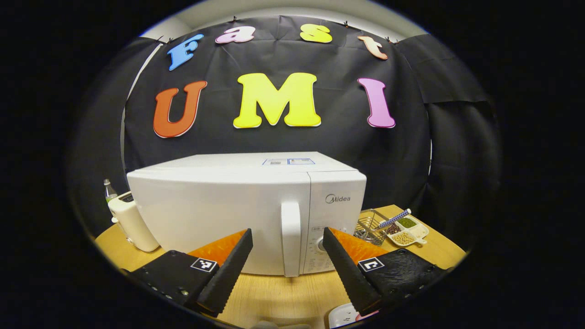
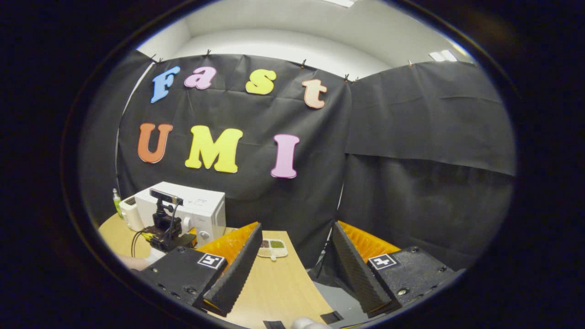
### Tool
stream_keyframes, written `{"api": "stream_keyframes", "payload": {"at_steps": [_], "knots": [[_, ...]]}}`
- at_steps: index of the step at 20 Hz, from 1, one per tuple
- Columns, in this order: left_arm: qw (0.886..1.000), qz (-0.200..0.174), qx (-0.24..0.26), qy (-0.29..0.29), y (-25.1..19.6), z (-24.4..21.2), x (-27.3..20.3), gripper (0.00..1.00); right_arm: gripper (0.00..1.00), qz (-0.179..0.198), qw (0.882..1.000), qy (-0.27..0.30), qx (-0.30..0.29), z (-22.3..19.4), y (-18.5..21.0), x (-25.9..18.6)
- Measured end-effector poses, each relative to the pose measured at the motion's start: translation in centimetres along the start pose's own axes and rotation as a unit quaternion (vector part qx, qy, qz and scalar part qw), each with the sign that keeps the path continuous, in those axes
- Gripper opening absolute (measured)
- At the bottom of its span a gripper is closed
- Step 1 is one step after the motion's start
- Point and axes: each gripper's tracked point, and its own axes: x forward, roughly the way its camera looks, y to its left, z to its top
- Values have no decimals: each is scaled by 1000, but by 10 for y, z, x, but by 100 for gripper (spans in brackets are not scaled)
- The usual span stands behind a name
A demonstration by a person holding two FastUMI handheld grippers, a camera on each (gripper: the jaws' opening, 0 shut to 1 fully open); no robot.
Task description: Open the microwave oven with the left hand, put the food in, and close the microwave oven.
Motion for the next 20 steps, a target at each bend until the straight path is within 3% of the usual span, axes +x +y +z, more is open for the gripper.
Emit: {"api": "stream_keyframes", "payload": {"at_steps": [4,5,7,9,12,17,20], "knots": [[1000,4,2,9,-1,-11,16,90,100,-8,1000,5,-4,-5,-6,-2],[1000,3,6,10,-1,-13,21,68,100,-9,1000,8,-3,-7,-6,-3],[1000,1,8,8,-2,-14,26,54,96,-8,1000,15,-4,-11,-6,-2],[1000,0,10,11,-4,-15,23,28,97,-9,1000,15,-6,-10,-7,-3],[1000,0,6,16,-3,-18,24,13,100,-8,1000,12,-6,-6,-5,-6],[999,-15,10,28,-3,-20,21,9,96,-5,1000,-2,-15,3,-4,-14],[999,-17,10,27,-2,-23,5,9,100,-3,1000,-4,-12,4,-4,-16]]}}
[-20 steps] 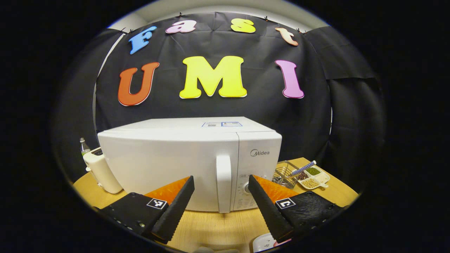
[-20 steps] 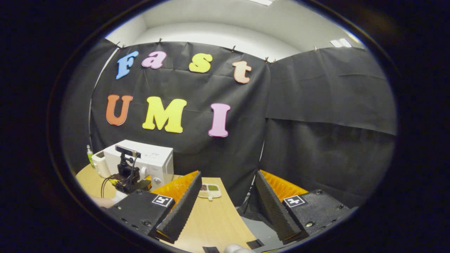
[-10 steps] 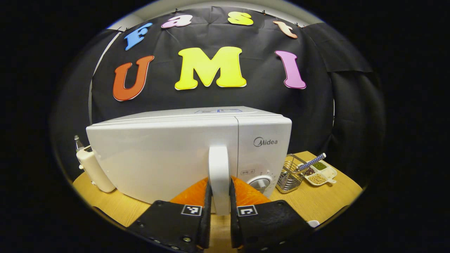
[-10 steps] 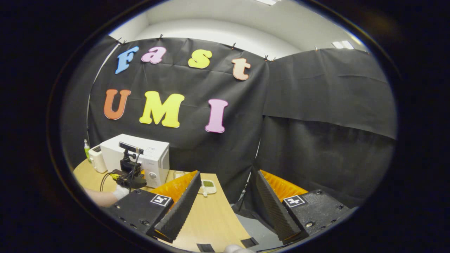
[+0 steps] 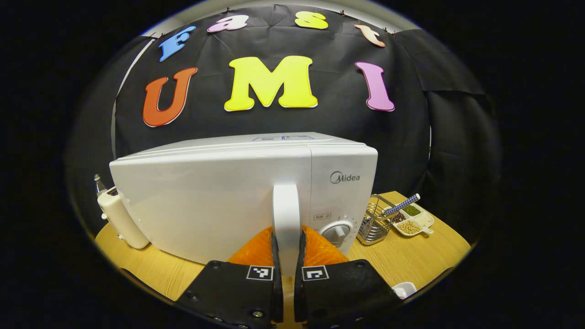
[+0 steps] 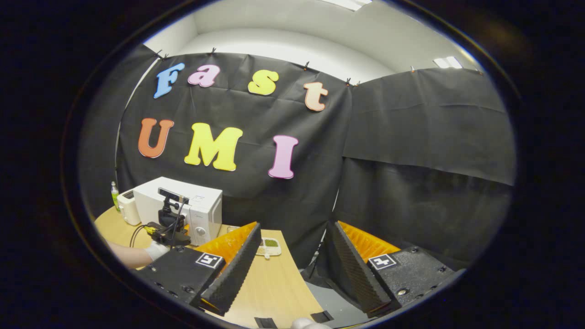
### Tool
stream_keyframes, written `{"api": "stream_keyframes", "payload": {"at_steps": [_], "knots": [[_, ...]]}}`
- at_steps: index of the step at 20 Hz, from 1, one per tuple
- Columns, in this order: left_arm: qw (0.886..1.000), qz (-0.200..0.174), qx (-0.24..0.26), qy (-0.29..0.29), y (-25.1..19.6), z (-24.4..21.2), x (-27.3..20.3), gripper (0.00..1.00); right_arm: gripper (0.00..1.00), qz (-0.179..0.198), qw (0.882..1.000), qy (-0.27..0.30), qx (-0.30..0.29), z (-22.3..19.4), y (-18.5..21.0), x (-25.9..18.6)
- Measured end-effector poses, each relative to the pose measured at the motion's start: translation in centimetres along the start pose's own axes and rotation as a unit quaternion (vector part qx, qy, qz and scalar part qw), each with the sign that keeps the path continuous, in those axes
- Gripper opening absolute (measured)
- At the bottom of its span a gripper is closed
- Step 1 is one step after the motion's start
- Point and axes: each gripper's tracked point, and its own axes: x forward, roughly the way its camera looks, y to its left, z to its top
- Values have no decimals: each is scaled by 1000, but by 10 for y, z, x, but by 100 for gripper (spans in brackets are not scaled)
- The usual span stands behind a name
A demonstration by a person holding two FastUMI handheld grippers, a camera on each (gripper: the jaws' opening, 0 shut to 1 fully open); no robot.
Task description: Open the microwave oven with the left hand, put the food in, and close the microwave oven.
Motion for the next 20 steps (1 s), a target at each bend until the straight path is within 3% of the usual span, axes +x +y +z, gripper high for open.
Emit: {"api": "stream_keyframes", "payload": {"at_steps": [1,6,10,11,12,13,14,15,17,18,20], "knots": [[1000,-2,8,-3,2,-4,-9,9,96,1,1000,-1,2,1,0,0],[1000,-17,-2,-5,16,-17,-67,9,100,34,999,-2,10,-1,22,2],[1000,2,7,-1,38,-28,-107,10,100,72,997,1,15,-5,47,-1],[1000,8,6,-1,42,-29,-118,11,96,79,997,1,16,-5,52,-2],[1000,18,12,0,50,-31,-127,16,100,85,996,2,14,-7,55,-4],[999,34,25,-4,59,-30,-133,10,100,90,996,2,12,-8,58,-6],[998,46,38,-5,69,-32,-134,42,100,95,995,1,10,-8,61,-9],[998,55,41,-2,77,-33,-139,45,100,99,995,0,7,-8,63,-10],[998,53,35,-4,85,-31,-148,86,96,105,994,0,5,-10,65,-11],[998,55,34,-5,89,-32,-150,96,96,106,994,1,5,-11,66,-11],[997,64,47,-9,96,-32,-161,96,96,113,994,5,9,-14,72,-13]]}}
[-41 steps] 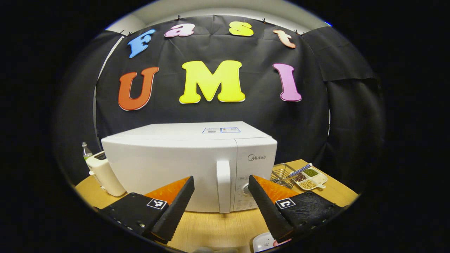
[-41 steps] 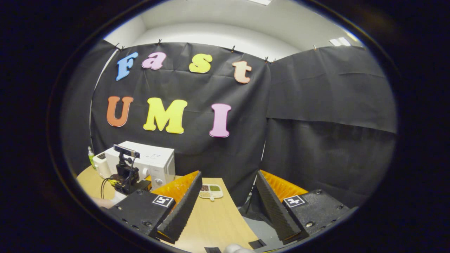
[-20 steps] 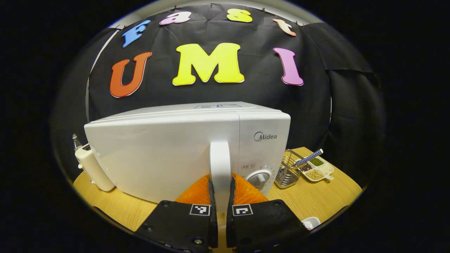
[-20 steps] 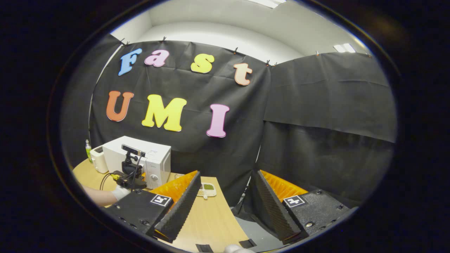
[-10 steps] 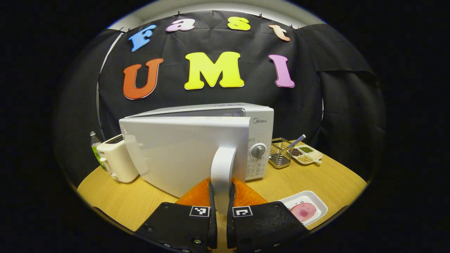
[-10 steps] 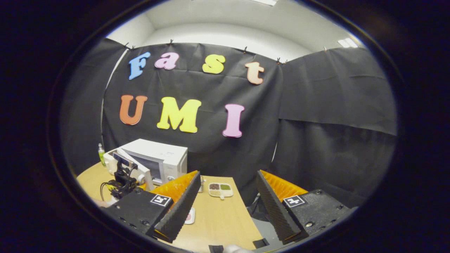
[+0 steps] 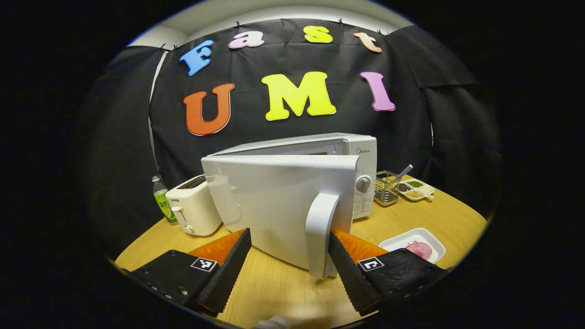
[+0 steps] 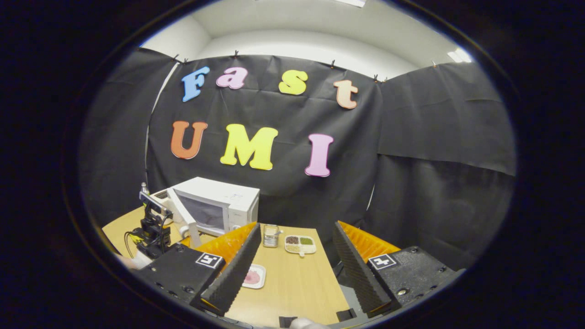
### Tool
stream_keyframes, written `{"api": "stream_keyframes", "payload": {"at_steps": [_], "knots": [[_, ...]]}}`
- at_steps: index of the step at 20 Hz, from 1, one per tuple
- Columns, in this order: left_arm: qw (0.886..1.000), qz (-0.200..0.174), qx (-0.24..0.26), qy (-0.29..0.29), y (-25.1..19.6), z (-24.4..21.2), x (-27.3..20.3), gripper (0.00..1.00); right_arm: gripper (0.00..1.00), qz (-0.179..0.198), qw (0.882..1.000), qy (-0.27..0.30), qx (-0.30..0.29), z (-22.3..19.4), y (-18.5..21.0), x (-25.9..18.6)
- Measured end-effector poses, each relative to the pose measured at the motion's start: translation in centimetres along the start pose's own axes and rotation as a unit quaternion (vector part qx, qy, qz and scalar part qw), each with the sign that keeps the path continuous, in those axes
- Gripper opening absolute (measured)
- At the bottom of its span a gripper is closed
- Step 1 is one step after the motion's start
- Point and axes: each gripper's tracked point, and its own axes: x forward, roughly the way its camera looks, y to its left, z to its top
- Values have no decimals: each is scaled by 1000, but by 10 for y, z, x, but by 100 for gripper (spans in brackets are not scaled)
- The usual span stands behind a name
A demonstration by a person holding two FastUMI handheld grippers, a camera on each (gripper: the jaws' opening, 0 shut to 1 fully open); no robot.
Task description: Open the microwave oven with the left hand, put the food in, and close the microwave oven.
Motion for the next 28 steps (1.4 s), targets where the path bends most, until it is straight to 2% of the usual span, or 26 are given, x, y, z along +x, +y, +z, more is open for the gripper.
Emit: {"api": "stream_keyframes", "payload": {"at_steps": [1,2,3,5,10,12,14,17,18,19,21,24,27,28], "knots": [[1000,4,5,-4,5,0,-5,96,96,3,1000,2,1,-2,3,-1],[1000,6,4,-2,11,-3,-9,88,96,6,1000,4,0,-5,6,-1],[1000,9,0,0,17,-6,-14,96,96,9,1000,7,2,-7,8,-1],[1000,15,-7,7,31,-10,-26,96,100,17,1000,11,6,-10,16,-2],[999,49,13,2,85,-17,-61,96,100,31,999,9,3,-17,33,-6],[998,68,7,12,109,-25,-73,96,96,36,999,15,5,-25,40,-5],[996,85,-1,17,132,-31,-86,96,100,41,999,23,7,-35,47,-4],[994,109,-6,25,162,-39,-106,95,100,55,998,35,7,-50,59,2],[992,123,0,29,172,-43,-113,95,97,59,997,38,5,-56,62,5],[991,133,6,33,181,-48,-120,95,100,65,997,43,3,-61,65,9],[987,157,10,46,201,-57,-136,95,97,75,996,57,2,-78,69,21],[980,190,4,64,227,-68,-159,95,100,94,992,86,3,-111,72,45],[974,216,-9,71,234,-64,-188,95,100,123,983,135,2,-163,78,77],[973,218,-10,70,230,-61,-195,95,96,131,979,157,4,-183,79,89]]}}
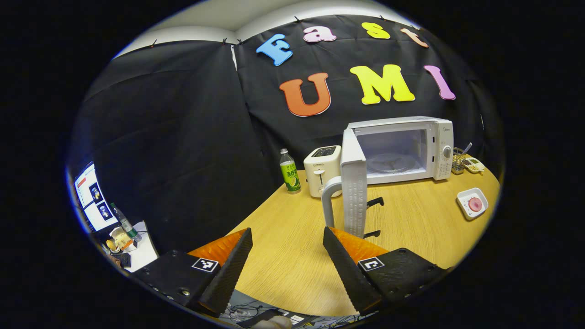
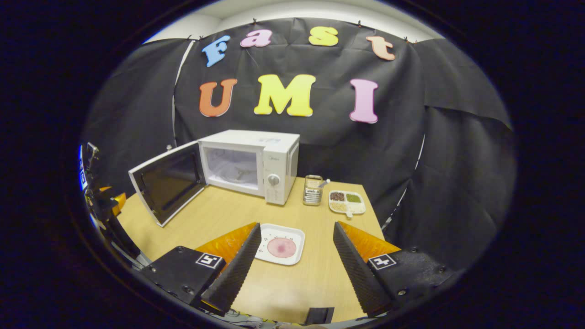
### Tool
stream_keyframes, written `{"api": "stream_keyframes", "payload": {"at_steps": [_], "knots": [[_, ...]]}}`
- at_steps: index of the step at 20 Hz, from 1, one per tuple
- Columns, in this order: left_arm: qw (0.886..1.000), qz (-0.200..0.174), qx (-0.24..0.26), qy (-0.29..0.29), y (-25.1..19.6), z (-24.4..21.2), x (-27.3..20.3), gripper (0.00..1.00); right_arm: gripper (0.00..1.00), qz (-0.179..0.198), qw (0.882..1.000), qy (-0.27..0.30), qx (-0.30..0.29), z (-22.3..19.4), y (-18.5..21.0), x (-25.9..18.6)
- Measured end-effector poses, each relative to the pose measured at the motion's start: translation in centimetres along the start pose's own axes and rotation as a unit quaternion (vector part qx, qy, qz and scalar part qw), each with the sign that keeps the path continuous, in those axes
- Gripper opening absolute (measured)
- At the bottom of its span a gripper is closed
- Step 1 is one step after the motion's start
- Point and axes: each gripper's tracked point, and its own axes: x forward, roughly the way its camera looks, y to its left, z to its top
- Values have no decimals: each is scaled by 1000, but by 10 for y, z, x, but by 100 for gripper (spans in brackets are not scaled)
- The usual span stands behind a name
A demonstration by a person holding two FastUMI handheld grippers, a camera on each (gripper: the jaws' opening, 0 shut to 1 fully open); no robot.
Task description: Open the microwave oven with the left hand, put the food in, and close the microwave oven.
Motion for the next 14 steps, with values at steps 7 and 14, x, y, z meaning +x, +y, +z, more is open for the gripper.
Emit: {"api": "stream_keyframes", "payload": {"at_steps": [7,14], "knots": [[999,-9,-29,-18,-62,54,-62,95,85,75,981,163,68,-104,-19,120],[999,-12,-38,-32,-118,102,-82,95,49,126,956,238,115,-143,-6,170]]}}
